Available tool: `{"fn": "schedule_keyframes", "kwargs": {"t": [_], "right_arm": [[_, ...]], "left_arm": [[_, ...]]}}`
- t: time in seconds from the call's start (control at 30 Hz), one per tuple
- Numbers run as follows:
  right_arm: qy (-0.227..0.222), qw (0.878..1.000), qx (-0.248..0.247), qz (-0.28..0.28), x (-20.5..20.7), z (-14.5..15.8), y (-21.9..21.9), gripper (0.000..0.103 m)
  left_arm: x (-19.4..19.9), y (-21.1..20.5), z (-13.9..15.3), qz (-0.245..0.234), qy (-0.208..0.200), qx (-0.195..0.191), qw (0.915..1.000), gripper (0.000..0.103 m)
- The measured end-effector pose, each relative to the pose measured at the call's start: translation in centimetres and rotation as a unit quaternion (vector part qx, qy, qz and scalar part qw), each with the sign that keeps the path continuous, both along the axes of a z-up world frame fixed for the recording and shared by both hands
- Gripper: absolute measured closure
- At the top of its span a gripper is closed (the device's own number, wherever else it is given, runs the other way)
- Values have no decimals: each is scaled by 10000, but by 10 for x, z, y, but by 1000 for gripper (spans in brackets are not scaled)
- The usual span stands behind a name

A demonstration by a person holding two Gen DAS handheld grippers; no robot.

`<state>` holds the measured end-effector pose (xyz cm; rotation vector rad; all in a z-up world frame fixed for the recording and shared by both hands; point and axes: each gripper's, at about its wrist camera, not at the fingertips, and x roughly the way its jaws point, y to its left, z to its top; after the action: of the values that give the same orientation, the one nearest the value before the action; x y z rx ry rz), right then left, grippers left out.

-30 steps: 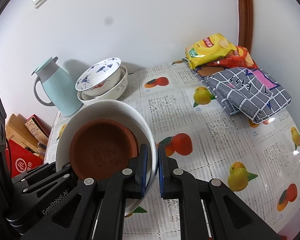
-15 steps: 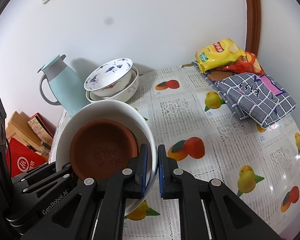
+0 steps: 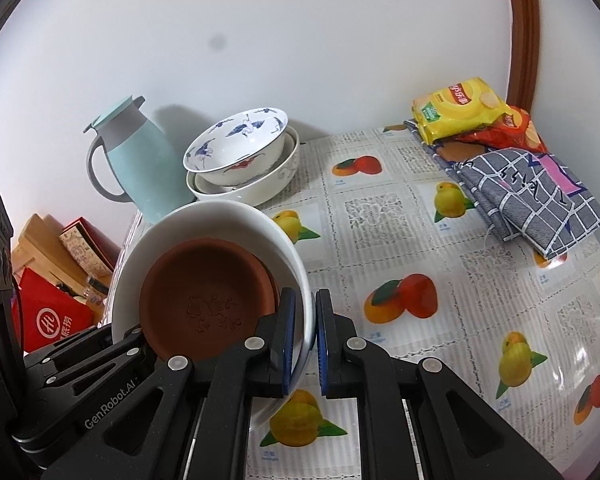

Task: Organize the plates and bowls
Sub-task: 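Lift the white bowl with the left gripper and carry it toward the green plate, then lower the white bowl onto the green plate with the left gripper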

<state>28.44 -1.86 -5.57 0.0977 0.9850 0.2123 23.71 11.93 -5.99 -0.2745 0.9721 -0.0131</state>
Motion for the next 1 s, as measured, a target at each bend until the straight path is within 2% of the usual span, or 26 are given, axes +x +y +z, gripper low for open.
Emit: {"fn": "schedule_keyframes", "kwargs": {"t": [1.0], "right_arm": [[188,9994,20,304,9,-27,35,93]], "left_arm": [[1,35,-23,290,244,-5,9993,90]]}}
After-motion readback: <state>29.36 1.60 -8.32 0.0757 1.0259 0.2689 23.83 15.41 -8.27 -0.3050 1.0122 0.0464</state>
